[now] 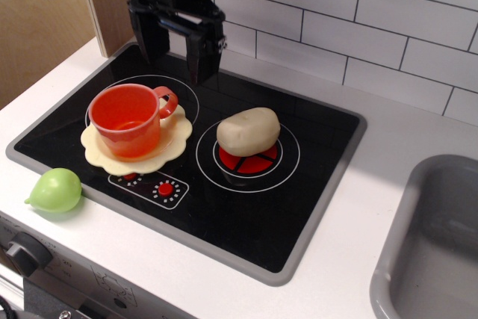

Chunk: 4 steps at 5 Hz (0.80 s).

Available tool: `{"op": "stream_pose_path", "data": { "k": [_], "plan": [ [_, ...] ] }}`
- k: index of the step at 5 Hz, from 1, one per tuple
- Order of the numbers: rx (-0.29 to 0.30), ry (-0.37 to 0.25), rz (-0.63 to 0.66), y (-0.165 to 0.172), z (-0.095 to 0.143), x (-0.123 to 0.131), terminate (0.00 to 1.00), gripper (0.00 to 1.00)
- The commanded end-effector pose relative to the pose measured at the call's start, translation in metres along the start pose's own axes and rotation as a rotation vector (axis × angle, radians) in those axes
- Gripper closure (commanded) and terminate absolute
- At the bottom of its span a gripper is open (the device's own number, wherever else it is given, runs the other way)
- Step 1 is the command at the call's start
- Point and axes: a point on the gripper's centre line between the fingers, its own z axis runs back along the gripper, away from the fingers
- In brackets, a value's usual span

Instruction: Take cup off plate

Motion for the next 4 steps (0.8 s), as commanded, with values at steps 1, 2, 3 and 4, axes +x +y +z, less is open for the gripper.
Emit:
{"op": "stream_pose_path", "data": {
  "k": [1,2,3,4],
  "plan": [
    [0.033,-0.092,-0.141,0.006,-0.005,0.002,0.0,0.0],
    [0.043,-0.108,-0.158,0.01,-0.007,0.001,0.0,0.0],
    [0.078,-0.058,-0.167,0.012,-0.014,0.0,0.0,0.0],
    [0.081,-0.048,-0.173,0.013,-0.019,-0.003,0.0,0.0]
  ]
}}
